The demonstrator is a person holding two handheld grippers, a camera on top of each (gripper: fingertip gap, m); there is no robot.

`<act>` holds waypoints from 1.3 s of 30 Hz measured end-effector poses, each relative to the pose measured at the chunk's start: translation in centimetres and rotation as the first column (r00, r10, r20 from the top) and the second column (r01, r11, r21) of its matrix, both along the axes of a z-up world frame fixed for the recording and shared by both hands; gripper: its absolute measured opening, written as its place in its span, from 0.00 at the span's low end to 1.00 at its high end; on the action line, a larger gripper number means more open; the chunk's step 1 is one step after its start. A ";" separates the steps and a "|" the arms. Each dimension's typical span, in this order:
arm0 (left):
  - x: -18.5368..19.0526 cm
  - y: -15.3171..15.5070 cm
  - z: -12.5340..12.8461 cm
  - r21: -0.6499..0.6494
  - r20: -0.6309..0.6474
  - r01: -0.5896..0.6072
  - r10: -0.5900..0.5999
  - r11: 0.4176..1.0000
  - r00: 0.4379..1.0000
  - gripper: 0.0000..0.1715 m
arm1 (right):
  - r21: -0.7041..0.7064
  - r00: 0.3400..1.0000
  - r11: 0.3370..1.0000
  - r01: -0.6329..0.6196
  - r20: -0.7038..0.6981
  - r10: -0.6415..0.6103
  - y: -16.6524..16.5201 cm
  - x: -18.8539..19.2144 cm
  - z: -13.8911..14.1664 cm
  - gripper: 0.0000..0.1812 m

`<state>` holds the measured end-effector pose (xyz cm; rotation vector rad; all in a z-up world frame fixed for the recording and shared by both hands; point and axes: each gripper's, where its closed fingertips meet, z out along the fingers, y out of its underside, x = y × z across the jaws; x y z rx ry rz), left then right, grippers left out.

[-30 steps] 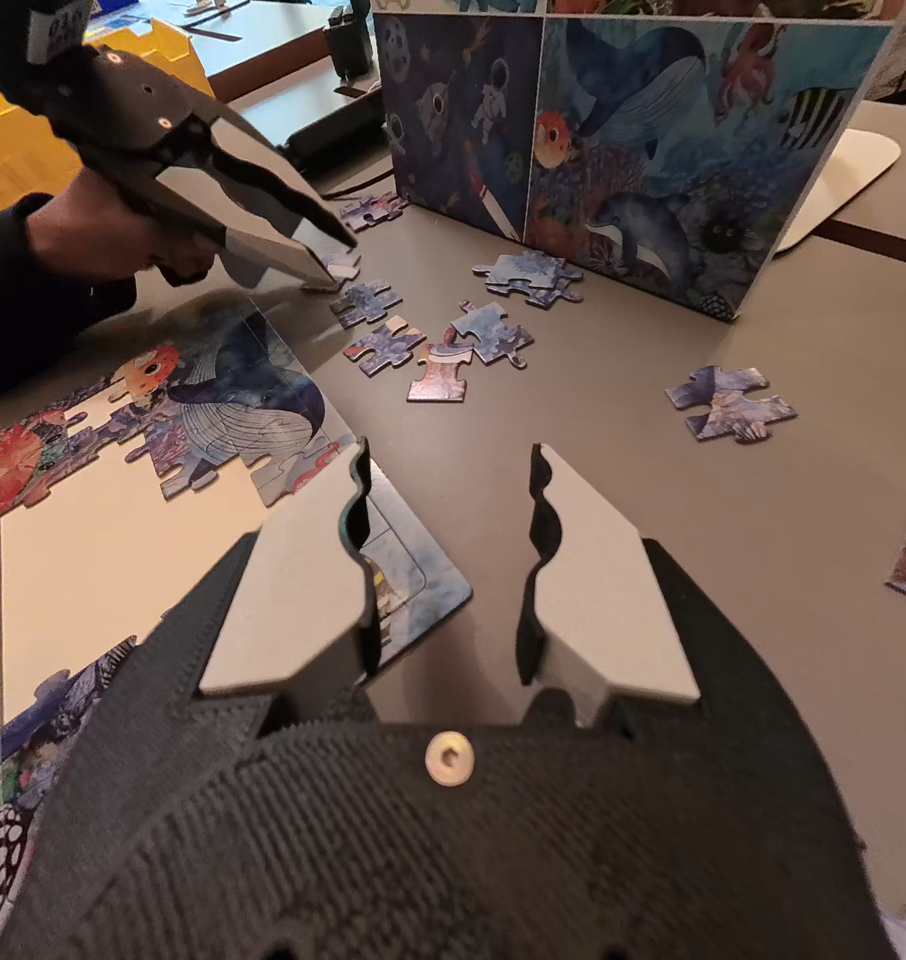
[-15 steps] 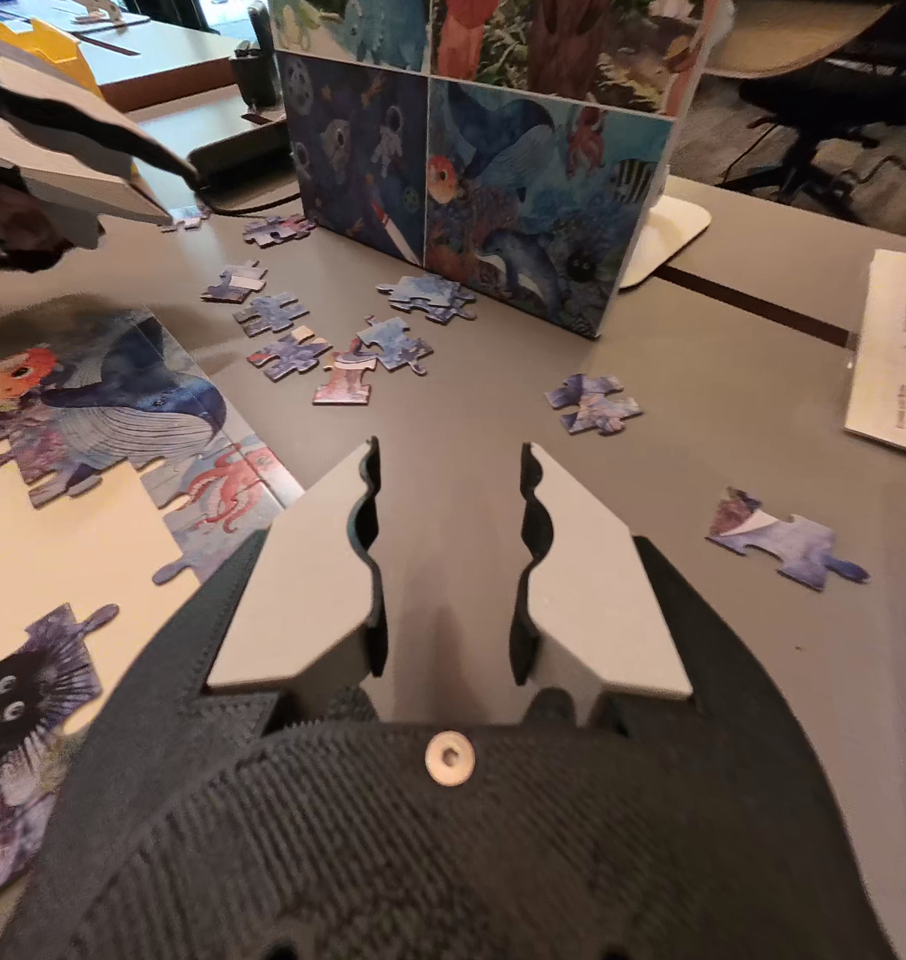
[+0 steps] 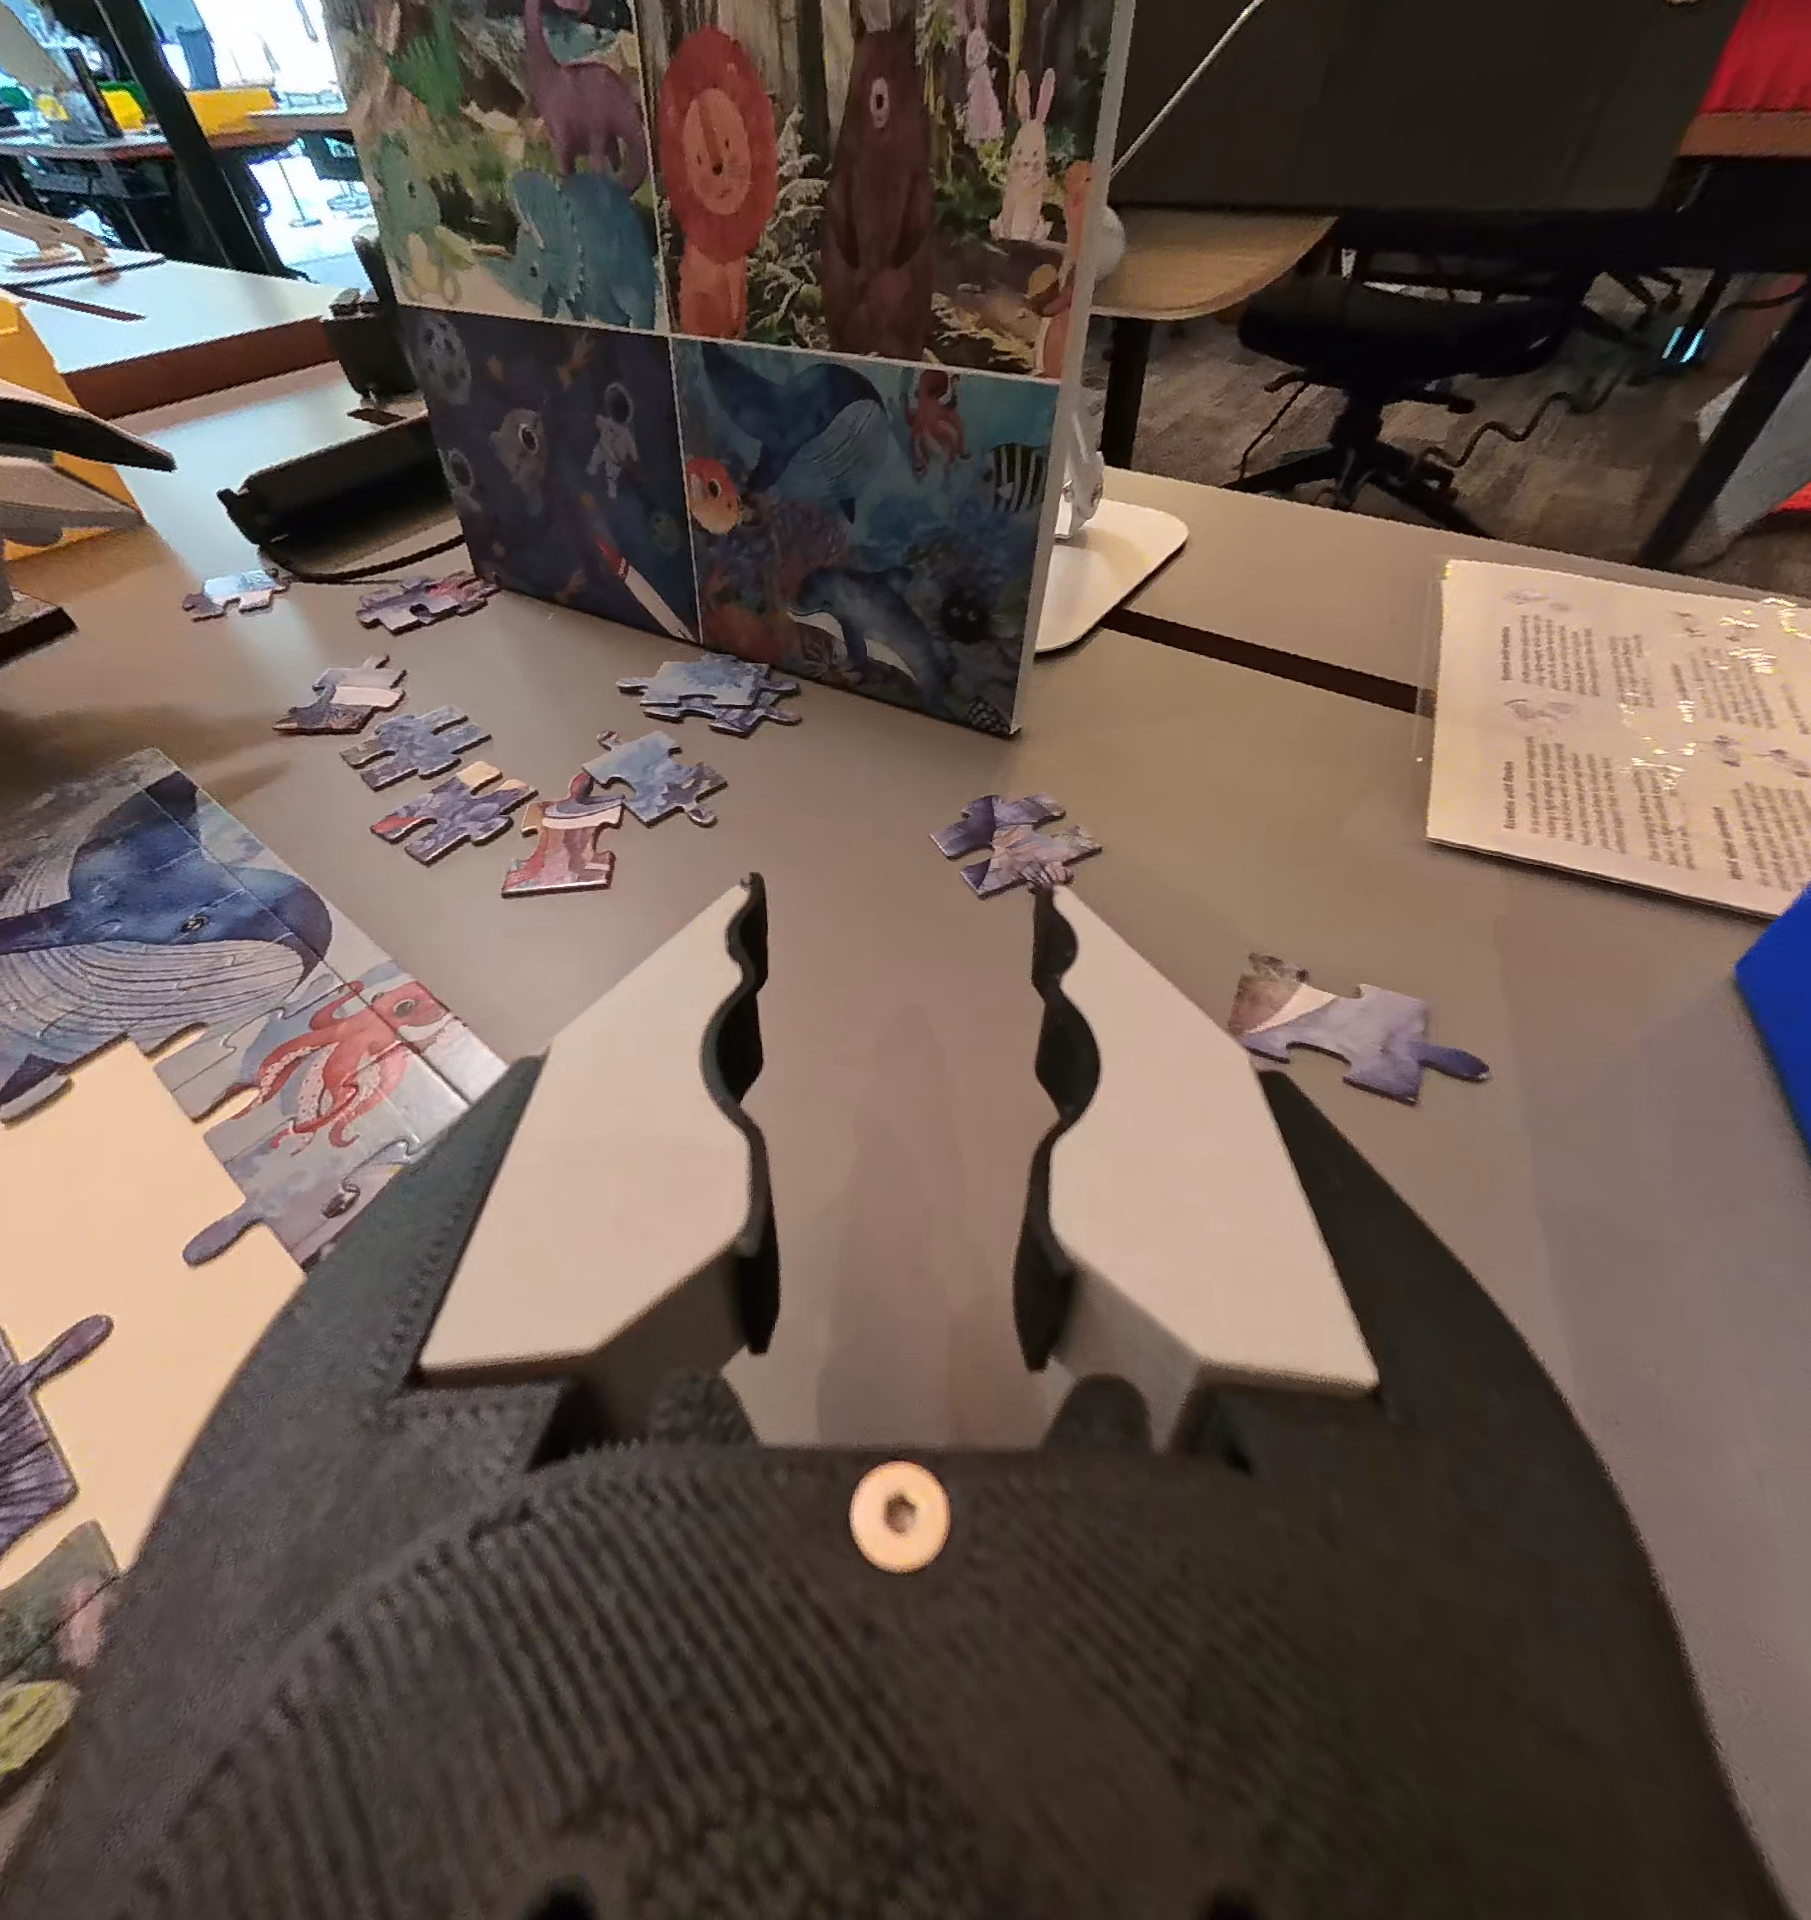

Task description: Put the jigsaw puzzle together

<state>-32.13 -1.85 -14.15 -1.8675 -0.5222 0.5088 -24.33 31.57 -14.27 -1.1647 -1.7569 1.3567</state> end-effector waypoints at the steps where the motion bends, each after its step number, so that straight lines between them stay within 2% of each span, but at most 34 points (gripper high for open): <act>1: -0.1 -0.1 0.0 0.006 -0.001 -0.005 0.005 1.000 1.000 0.17 | 0.005 1.000 1.000 0.004 0.002 -0.004 0.1 0.0 -0.1 0.28; 4: -0.5 -0.6 -0.1 0.014 -0.033 -0.027 0.028 1.000 0.999 0.12 | 0.019 0.999 1.000 0.021 0.024 -0.022 0.3 -0.1 -0.5 0.28; 8: -0.5 -0.4 -0.6 0.024 0.006 -0.013 0.013 1.000 1.000 0.12 | 0.037 0.999 0.999 0.025 0.045 -0.026 0.3 -0.2 -0.9 0.27; 11: -0.6 -0.5 -0.3 0.034 -0.014 -0.019 0.019 0.999 1.000 0.12 | 0.048 0.998 0.998 0.029 0.057 -0.032 0.3 -0.1 -1.1 0.27; 14: -1.2 -1.9 1.1 0.010 -0.112 -0.082 0.083 0.997 0.990 0.11 | 0.051 0.998 0.998 0.036 0.058 -0.039 0.4 -0.1 -1.1 0.27; 16: -1.6 -3.1 2.5 0.044 -0.168 -0.131 0.136 0.990 0.976 0.11 | 0.052 0.997 0.997 0.058 0.053 -0.061 0.7 -0.2 -1.1 0.27; 20: -2.1 -4.4 3.5 0.154 -0.135 -0.158 0.179 0.975 0.975 0.10 | 0.048 0.996 0.997 0.063 0.055 -0.066 0.8 -0.3 -1.1 0.27; 23: -2.1 -3.9 2.6 0.170 -0.074 -0.126 0.140 0.977 0.987 0.10 | 0.054 0.996 0.997 0.056 0.063 -0.060 0.6 -0.3 -1.2 0.27; 28: -0.5 -2.9 4.4 0.121 -0.245 -0.069 0.097 0.990 0.965 0.05 | 0.061 0.996 0.997 0.047 0.071 -0.051 0.5 -0.3 -1.4 0.27; 31: 0.8 -1.8 4.8 0.104 -0.282 -0.014 0.043 0.994 0.958 0.00 | 0.050 0.996 0.997 0.054 0.065 -0.057 0.7 -0.3 -1.2 0.25; 36: 1.9 0.0 3.6 0.063 -0.253 0.057 -0.039 0.996 0.967 0.00 | 0.026 0.996 0.997 0.072 0.048 -0.073 1.2 -0.3 -0.8 0.21; 39: 2.1 0.7 2.6 0.045 -0.217 0.084 -0.072 0.995 0.973 0.00 | 0.076 0.995 0.993 0.094 0.038 -0.097 2.1 -0.1 -0.7 0.21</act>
